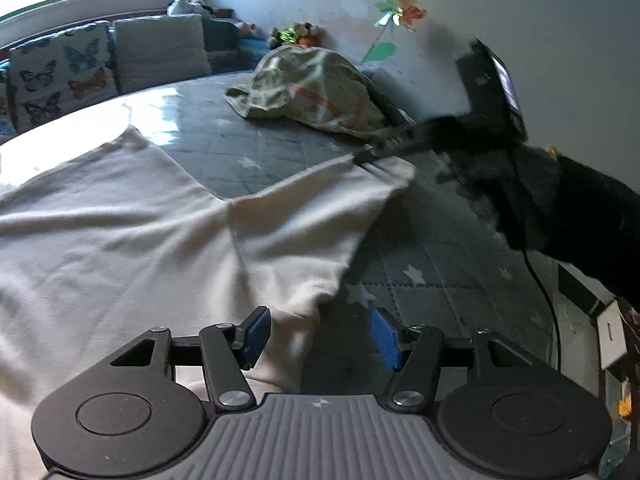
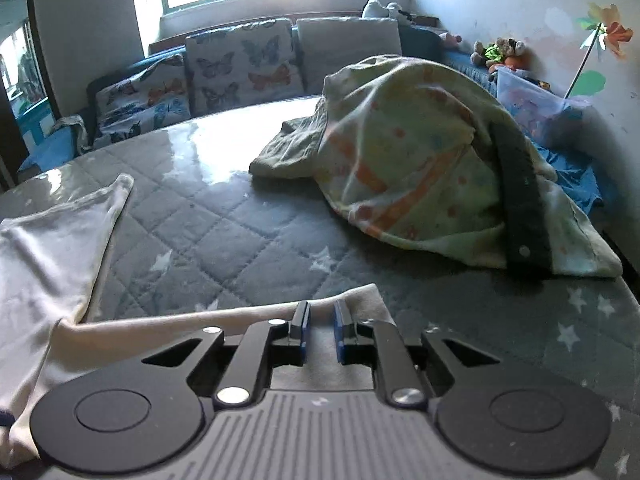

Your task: Fold clothes

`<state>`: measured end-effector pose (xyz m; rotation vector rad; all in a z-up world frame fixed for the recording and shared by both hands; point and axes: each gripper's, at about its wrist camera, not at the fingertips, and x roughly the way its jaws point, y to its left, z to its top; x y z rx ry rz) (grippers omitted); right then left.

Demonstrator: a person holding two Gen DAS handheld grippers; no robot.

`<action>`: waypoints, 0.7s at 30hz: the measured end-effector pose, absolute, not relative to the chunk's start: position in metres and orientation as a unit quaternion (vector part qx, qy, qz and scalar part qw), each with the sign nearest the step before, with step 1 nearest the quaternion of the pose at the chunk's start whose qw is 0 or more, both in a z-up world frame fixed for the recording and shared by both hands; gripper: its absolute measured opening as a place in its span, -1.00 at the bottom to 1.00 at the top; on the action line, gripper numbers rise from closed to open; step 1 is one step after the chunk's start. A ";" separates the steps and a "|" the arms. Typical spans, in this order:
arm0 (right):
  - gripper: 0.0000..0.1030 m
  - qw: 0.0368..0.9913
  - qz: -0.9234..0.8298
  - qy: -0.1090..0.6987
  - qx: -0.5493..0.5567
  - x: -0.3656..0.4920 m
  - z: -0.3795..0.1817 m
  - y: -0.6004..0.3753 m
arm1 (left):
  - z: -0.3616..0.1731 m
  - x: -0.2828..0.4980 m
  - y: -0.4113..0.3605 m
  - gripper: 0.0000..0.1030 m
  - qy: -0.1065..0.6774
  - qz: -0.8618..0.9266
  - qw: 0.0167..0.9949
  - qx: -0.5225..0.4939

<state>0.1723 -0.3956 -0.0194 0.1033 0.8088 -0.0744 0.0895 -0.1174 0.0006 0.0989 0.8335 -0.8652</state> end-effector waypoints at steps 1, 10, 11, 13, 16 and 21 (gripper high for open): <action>-0.75 0.917 -0.039 0.393 0.052 0.175 -0.020 -0.397 | -0.002 0.088 -0.118 0.15 0.396 -0.412 0.820 0.041; -0.59 0.918 -0.053 0.393 0.020 0.193 -0.021 -0.394 | 0.001 0.074 -0.112 0.16 0.395 -0.421 0.816 0.026; -0.48 0.918 -0.053 0.392 0.017 0.192 -0.020 -0.394 | 0.003 0.072 -0.108 0.17 0.394 -0.416 0.819 0.022; -0.30 0.919 -0.054 0.391 0.017 0.189 -0.017 -0.393 | 0.008 0.069 -0.097 0.21 0.390 -0.404 0.828 0.014; -0.25 0.922 -0.041 0.385 0.008 0.180 -0.010 -0.384 | 0.014 0.065 -0.071 0.35 0.383 -0.364 0.849 0.003; 0.04 0.925 0.006 0.380 -0.010 0.162 0.003 -0.352 | 0.022 0.064 -0.015 0.52 0.376 -0.265 0.888 -0.023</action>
